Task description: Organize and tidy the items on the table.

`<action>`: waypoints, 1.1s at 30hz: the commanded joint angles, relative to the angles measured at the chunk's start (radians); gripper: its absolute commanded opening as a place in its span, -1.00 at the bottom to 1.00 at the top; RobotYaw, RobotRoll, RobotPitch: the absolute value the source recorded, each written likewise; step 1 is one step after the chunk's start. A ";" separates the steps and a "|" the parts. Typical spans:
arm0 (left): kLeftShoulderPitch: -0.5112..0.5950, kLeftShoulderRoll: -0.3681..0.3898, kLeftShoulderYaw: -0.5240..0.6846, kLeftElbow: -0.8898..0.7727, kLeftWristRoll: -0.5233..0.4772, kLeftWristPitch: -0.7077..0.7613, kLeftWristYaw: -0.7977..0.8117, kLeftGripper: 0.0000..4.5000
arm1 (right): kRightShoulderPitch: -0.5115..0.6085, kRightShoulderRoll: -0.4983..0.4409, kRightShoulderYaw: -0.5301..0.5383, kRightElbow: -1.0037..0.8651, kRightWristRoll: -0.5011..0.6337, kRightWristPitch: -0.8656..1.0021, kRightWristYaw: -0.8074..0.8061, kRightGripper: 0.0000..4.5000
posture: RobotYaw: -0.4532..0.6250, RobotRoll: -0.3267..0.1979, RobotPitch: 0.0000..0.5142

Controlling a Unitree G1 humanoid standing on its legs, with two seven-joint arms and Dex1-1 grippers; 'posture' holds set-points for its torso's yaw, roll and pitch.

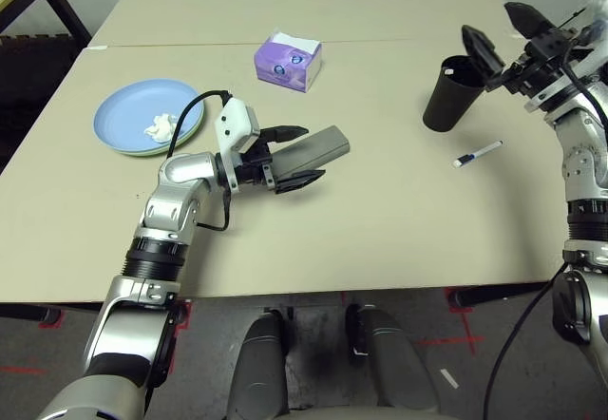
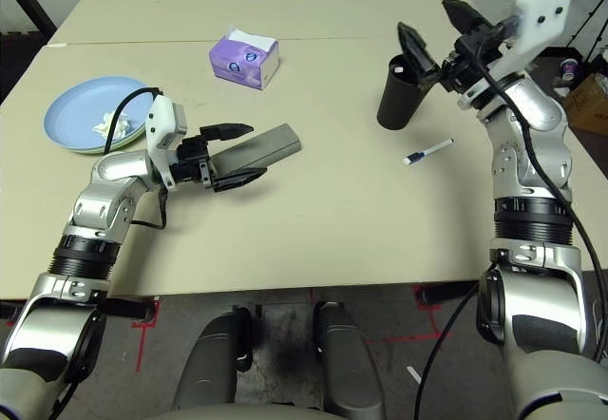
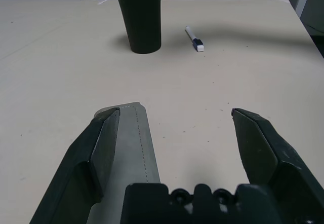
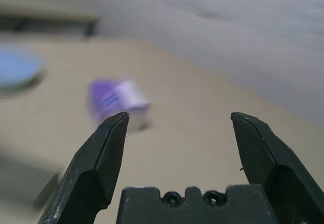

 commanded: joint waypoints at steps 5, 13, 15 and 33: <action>0.006 -0.004 -0.005 -0.013 -0.005 0.010 0.007 1.00 | -0.068 -0.159 0.235 0.189 -0.274 -0.227 0.260 0.98 | -0.33 0.25 -0.38; 0.017 0.005 -0.001 -0.029 -0.007 0.018 0.014 1.00 | -0.329 -0.208 0.431 0.572 -0.541 -0.396 0.403 0.98 | -0.30 0.25 -0.37; 0.016 0.006 0.000 -0.029 -0.006 0.019 0.015 1.00 | -0.384 -0.213 0.487 0.645 -0.612 -0.427 0.444 0.98 | -0.30 0.25 -0.37; 0.034 0.004 -0.001 -0.065 -0.010 0.031 0.028 1.00 | -0.552 -0.117 0.709 0.876 -0.935 -0.629 0.439 0.98 | -0.26 0.25 -0.35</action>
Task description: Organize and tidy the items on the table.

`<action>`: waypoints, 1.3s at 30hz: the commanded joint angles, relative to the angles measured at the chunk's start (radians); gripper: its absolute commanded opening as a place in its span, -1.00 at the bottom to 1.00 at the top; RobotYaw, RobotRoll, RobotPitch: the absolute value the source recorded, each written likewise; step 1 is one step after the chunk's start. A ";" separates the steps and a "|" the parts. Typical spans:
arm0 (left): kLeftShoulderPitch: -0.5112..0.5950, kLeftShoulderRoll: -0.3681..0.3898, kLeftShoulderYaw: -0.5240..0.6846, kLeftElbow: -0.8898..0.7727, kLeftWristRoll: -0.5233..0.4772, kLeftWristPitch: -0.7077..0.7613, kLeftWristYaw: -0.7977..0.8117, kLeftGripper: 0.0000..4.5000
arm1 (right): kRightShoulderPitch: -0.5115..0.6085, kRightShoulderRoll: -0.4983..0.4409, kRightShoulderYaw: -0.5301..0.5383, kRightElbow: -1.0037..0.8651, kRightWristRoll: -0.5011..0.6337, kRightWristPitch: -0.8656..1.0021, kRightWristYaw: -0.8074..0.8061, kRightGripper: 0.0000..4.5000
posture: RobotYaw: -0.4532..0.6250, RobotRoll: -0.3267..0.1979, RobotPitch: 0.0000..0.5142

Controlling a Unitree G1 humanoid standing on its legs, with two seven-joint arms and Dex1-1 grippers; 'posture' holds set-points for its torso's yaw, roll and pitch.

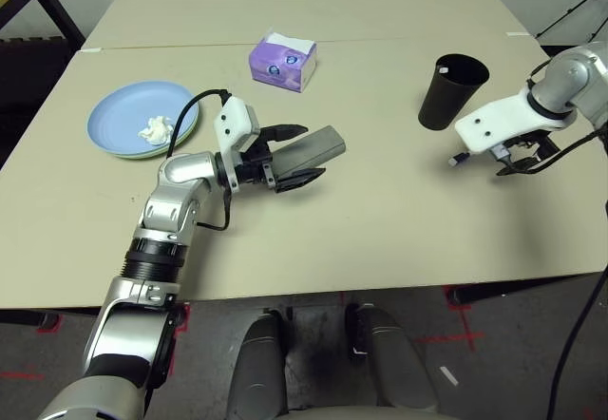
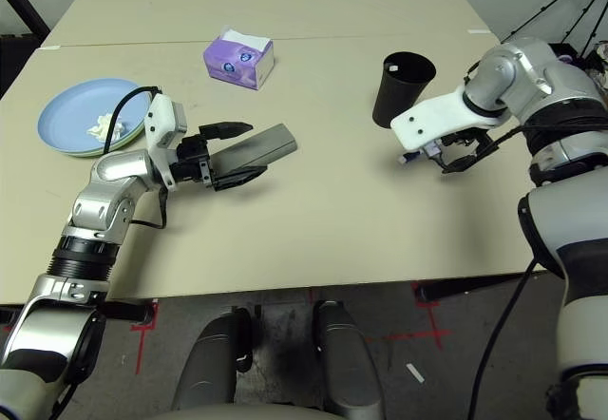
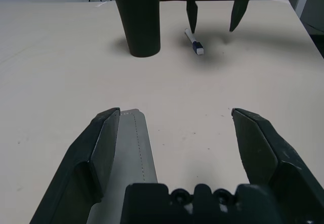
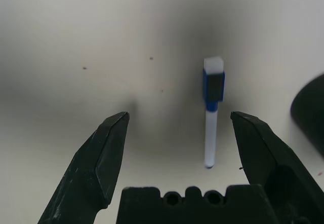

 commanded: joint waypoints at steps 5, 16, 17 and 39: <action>0.023 0.002 -0.004 -0.022 -0.010 0.012 0.003 1.00 | -0.005 0.005 0.018 0.034 -0.060 -0.029 -0.093 0.98 | -0.27 0.25 -0.35; 0.018 -0.001 -0.007 -0.015 -0.007 0.010 0.006 1.00 | 0.001 0.043 0.004 0.057 -0.063 -0.069 -0.157 0.98 | -0.26 0.25 -0.34; 0.018 -0.001 -0.007 -0.015 -0.007 0.010 0.006 1.00 | 0.001 0.046 0.002 0.061 -0.059 -0.065 -0.147 0.98 | -0.26 0.25 -0.34; 0.037 0.006 -0.001 -0.029 -0.008 0.009 0.018 1.00 | -0.006 0.067 0.026 0.094 -0.112 -0.070 -0.158 0.98 | -0.22 0.25 -0.31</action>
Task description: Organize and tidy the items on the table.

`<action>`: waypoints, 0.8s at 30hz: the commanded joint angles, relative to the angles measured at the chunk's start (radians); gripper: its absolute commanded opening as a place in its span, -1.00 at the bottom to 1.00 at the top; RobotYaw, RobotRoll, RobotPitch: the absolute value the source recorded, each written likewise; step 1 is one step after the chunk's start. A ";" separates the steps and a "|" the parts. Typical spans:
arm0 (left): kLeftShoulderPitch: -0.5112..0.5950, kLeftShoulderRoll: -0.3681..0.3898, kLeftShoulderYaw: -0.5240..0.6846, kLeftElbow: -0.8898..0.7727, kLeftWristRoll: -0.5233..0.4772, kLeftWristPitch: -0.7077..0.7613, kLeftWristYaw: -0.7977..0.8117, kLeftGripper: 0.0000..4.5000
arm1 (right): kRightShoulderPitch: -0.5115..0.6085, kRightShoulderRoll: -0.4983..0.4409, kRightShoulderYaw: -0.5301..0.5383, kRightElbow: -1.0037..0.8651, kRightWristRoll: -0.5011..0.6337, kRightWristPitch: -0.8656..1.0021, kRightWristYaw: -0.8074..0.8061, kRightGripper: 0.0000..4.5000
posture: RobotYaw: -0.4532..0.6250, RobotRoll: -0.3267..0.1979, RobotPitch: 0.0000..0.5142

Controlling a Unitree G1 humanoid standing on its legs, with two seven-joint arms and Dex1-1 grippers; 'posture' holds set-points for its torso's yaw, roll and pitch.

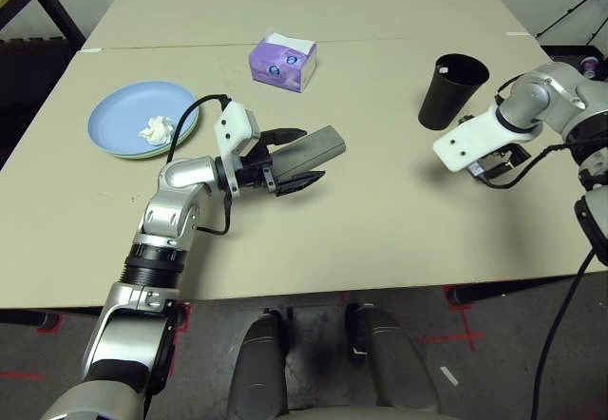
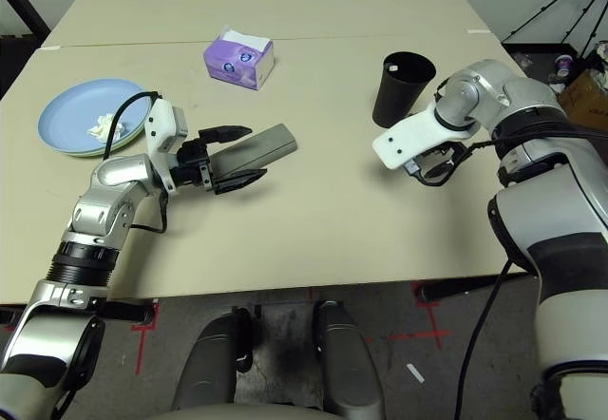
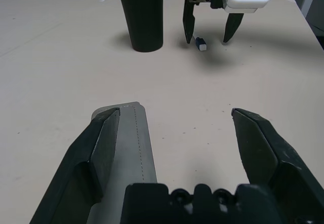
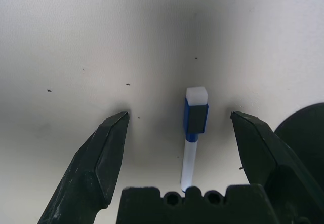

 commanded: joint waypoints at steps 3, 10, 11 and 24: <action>0.016 0.007 -0.001 -0.024 -0.008 0.002 -0.001 1.00 | -0.005 0.004 0.018 0.020 -0.022 -0.009 -0.005 0.98 | -0.22 0.25 -0.31; 0.022 0.007 -0.001 -0.027 -0.008 0.001 0.000 1.00 | -0.001 0.016 0.027 0.031 -0.031 -0.007 -0.006 0.38 | -0.22 0.25 -0.29; 0.023 0.007 -0.001 -0.027 -0.008 0.001 0.001 1.00 | -0.001 0.018 0.027 0.032 -0.031 -0.006 -0.006 0.21 | -0.22 0.25 -0.29; 0.031 0.010 -0.001 -0.036 -0.008 0.003 0.001 1.00 | -0.011 0.025 0.025 0.035 -0.026 -0.011 0.002 -0.82 | -0.22 0.25 -0.30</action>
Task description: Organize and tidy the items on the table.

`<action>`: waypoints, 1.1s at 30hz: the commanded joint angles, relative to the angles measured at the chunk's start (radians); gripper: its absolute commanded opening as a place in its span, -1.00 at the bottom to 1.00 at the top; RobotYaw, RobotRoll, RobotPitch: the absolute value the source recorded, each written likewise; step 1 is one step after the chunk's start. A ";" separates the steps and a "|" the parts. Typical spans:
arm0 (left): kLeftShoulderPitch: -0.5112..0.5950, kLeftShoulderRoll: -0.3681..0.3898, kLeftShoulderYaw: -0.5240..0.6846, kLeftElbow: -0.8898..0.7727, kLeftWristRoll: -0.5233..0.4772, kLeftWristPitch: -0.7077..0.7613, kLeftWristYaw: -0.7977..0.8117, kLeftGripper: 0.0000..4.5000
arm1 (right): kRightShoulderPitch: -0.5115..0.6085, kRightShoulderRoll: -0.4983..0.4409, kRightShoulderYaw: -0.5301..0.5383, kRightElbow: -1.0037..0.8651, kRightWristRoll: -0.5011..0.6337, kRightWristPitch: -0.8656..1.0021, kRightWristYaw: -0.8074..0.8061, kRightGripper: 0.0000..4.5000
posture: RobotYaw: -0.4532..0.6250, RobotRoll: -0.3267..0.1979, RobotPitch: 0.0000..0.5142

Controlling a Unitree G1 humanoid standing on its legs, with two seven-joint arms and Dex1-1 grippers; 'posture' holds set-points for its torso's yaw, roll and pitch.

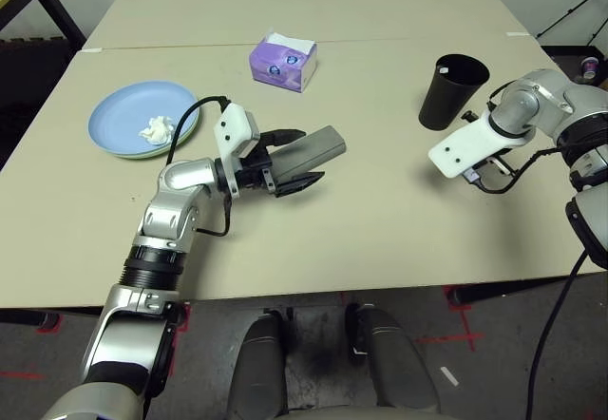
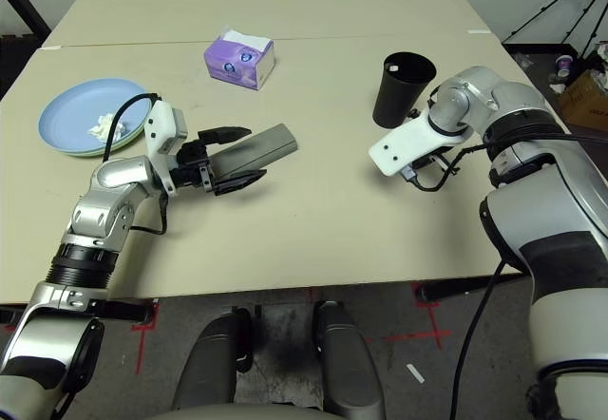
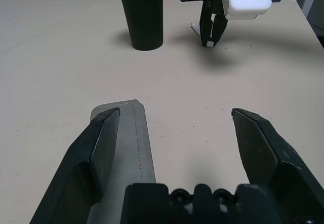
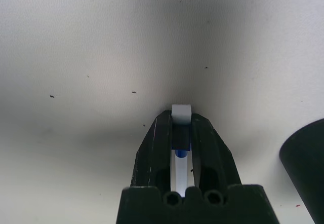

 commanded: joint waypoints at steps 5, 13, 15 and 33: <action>0.013 0.008 -0.003 -0.022 -0.006 0.001 -0.004 1.00 | -0.034 -0.005 -0.043 0.006 0.060 -0.013 0.065 -0.82 | -0.23 0.25 -0.33; 0.002 0.002 -0.007 -0.011 -0.005 -0.003 -0.007 1.00 | -0.086 0.007 -0.179 -0.026 0.237 0.053 0.226 -0.82 | -0.26 0.25 -0.36; -0.002 -0.001 -0.009 -0.005 -0.004 -0.005 -0.008 1.00 | -0.093 0.012 -0.217 -0.038 0.289 0.083 0.289 -0.82 | -0.27 0.25 -0.37; -0.011 -0.011 -0.010 0.010 -0.002 -0.016 -0.005 1.00 | 0.051 0.068 -0.570 -0.418 0.951 0.863 0.307 -0.82 | -0.29 0.25 -0.39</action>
